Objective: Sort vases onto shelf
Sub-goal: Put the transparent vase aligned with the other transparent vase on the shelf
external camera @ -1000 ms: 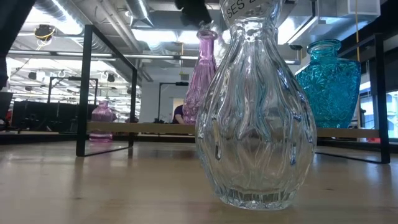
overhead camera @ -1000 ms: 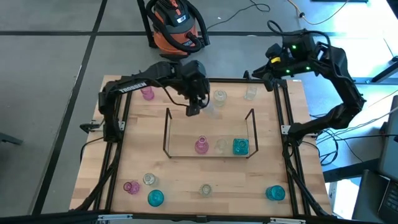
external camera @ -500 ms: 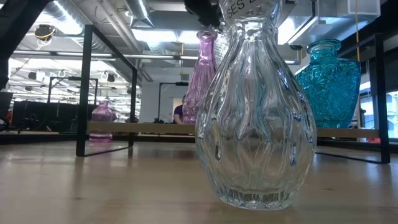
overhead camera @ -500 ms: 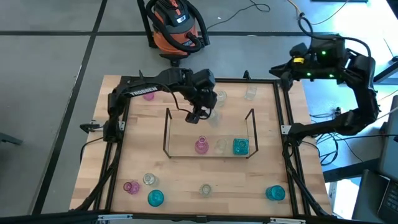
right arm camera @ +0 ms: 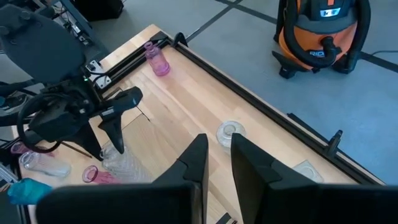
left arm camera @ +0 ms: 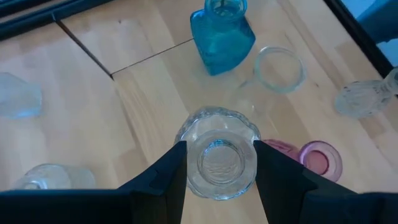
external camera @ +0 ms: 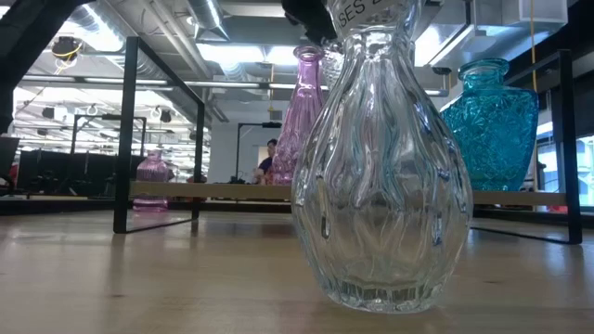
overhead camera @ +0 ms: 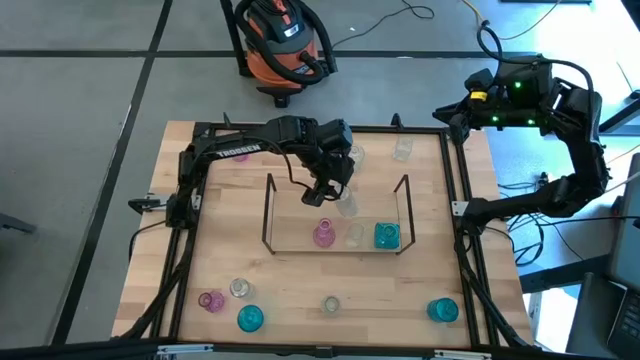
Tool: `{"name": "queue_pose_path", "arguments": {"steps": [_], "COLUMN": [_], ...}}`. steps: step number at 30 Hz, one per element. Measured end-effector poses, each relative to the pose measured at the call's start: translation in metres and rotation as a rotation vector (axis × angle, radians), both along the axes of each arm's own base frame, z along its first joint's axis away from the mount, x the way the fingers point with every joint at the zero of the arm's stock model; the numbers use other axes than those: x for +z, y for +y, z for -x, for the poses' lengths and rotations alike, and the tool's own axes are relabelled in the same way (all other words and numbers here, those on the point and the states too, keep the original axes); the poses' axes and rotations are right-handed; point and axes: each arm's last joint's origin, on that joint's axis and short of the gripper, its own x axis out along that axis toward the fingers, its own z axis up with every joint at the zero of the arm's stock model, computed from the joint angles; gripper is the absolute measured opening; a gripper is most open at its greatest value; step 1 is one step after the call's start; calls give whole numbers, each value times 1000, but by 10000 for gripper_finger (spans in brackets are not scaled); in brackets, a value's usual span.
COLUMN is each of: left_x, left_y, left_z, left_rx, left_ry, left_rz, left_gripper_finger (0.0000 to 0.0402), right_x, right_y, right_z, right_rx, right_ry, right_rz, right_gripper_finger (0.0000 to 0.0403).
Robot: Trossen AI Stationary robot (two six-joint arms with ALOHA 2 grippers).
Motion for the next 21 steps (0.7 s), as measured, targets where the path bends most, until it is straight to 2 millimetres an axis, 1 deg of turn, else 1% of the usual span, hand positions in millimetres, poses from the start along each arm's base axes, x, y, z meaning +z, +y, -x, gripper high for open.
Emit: {"name": "queue_pose_path", "arguments": {"steps": [7, 11, 17, 21], "left_x": [0, 0, 0, -6], "left_y": [0, 0, 0, 1], "left_z": [-1, -1, -2, -7], "left_rx": [-1, 2, 16, 24], "left_ry": [-5, -8, -12, -3], "left_rz": [11, 12, 21, 50], "left_gripper_finger": [148, 158, 162, 164], "right_x": [0, 0, 0, 0], "right_y": [0, 0, 0, 0], "right_z": [0, 0, 0, 0], "right_rx": [-1, -2, -2, -2], "right_ry": [-2, -3, -3, -2], "right_rz": [-2, -2, -3, -3], "right_gripper_finger": [50, 50, 50, 50]}}
